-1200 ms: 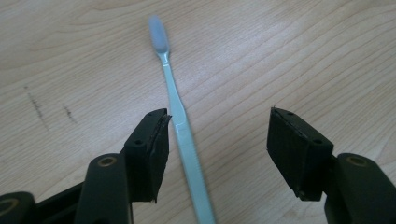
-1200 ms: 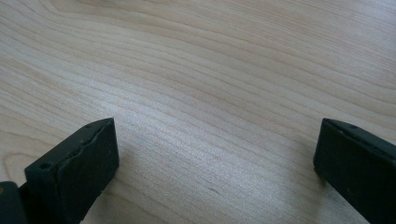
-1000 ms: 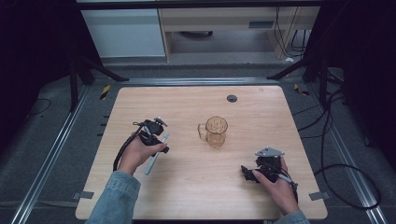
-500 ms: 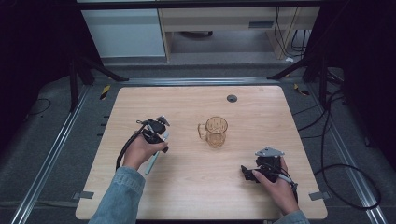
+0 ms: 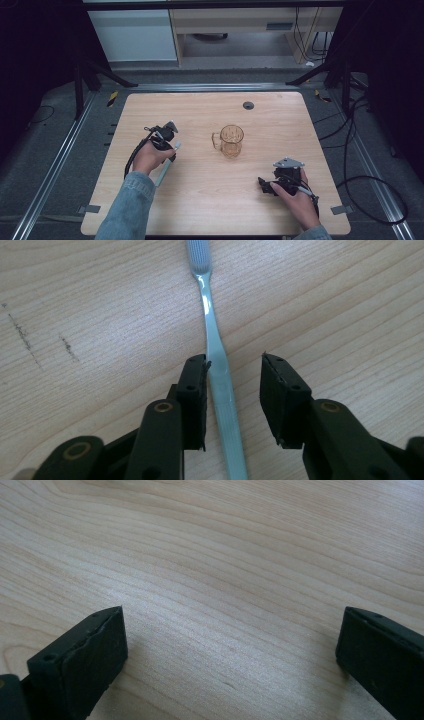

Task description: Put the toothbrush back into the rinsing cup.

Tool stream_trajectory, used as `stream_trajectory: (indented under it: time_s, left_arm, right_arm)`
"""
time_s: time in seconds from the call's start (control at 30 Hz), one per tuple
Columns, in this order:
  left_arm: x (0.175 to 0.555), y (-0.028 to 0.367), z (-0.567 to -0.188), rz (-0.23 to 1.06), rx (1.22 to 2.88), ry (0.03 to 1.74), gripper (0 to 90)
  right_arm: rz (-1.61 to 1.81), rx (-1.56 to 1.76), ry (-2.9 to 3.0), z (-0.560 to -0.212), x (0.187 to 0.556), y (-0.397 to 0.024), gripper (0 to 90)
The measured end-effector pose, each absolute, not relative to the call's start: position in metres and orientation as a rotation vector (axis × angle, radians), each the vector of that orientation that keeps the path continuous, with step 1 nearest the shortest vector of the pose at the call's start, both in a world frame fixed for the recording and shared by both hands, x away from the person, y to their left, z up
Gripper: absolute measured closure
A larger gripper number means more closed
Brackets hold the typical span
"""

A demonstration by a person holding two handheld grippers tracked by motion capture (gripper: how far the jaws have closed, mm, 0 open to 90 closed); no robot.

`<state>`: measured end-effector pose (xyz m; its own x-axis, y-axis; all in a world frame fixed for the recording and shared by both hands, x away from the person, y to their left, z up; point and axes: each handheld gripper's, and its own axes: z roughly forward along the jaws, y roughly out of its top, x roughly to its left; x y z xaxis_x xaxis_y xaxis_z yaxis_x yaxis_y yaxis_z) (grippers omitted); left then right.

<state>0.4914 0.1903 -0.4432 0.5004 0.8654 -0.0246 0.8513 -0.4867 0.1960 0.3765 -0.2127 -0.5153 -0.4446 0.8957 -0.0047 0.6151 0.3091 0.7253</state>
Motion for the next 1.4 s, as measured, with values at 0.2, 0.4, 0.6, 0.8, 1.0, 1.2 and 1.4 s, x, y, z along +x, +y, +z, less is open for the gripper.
stream_trajectory:
  time_s: [0.2, 0.4, 0.6, 0.8, 1.0, 1.2, 1.4]
  left_arm:
    - [0.495, 0.192, -0.447, 0.100, 2.548, 1.535, 65.8]
    - [0.498, 0.190, -0.450, 0.094, 2.562, 1.540, 66.1]
    - [0.498, 0.191, -0.454, 0.128, 2.574, 1.562, 65.7]
    - [0.499, 0.188, -0.458, 0.100, 2.565, 1.570, 65.7]
    - [0.501, 0.188, -0.461, 0.082, 2.568, 1.579, 67.5]
    - [0.502, 0.188, -0.462, 0.083, 2.571, 1.575, 68.7]
    - [0.502, 0.187, -0.463, 0.078, 2.576, 1.569, 71.3]
  right_arm:
    - [0.930, 1.344, 2.173, -0.515, 0.377, -0.213, 0.5]
    - [0.929, 1.343, 2.173, -0.515, 0.377, -0.213, 0.4]
    - [0.929, 1.342, 2.173, -0.515, 0.377, -0.213, 0.5]
    - [0.929, 1.342, 2.173, -0.515, 0.377, -0.213, 0.5]
    - [0.930, 1.341, 2.173, -0.515, 0.377, -0.213, 0.5]
    - [0.932, 1.342, 2.173, -0.515, 0.377, -0.213, 0.5]
    - [0.930, 1.342, 2.174, -0.515, 0.377, -0.213, 0.5]
